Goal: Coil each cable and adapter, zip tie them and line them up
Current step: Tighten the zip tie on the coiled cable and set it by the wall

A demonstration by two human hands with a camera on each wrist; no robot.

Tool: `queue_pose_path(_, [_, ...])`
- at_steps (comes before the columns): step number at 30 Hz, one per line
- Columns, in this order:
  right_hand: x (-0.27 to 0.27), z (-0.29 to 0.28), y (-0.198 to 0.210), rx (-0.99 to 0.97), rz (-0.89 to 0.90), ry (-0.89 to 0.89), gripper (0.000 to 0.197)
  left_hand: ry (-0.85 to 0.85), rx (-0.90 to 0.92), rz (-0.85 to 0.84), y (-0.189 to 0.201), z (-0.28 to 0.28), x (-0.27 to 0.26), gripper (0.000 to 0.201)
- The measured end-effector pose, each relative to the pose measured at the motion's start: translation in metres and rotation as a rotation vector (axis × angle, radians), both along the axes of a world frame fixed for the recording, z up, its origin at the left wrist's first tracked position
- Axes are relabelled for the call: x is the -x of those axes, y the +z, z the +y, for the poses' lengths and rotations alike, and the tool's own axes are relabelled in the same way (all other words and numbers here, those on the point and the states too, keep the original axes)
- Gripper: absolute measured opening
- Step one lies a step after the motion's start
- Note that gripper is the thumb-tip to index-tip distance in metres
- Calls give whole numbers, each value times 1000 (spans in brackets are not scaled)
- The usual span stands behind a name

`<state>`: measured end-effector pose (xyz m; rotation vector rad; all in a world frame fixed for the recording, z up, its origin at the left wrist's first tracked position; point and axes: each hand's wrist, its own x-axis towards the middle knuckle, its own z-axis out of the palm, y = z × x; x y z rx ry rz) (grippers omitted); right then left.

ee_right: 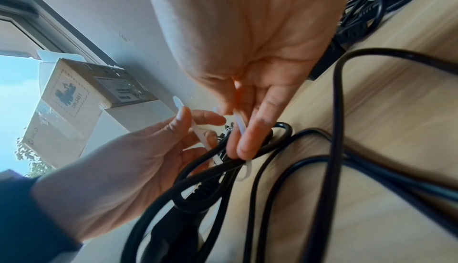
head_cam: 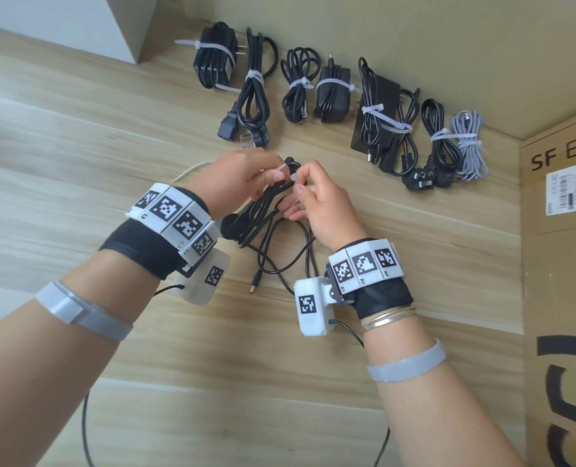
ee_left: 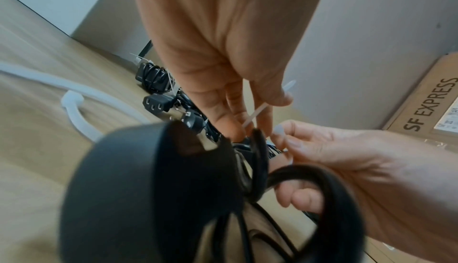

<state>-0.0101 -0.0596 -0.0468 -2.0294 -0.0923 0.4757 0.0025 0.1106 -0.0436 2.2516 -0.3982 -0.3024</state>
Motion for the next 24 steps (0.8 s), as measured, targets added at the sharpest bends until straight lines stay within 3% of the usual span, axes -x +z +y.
queue_pose_path(10, [3, 2, 1, -20, -88, 43, 30, -70, -142, 33, -6, 4, -6, 29])
queue_pose_path(17, [2, 1, 1, -17, -110, 43, 12, -69, -200, 59, -5, 3, -7, 27])
queue_pose_path(24, [1, 1, 3, -13, -84, 60, 10, -65, -185, 35, -8, 3, -7, 28])
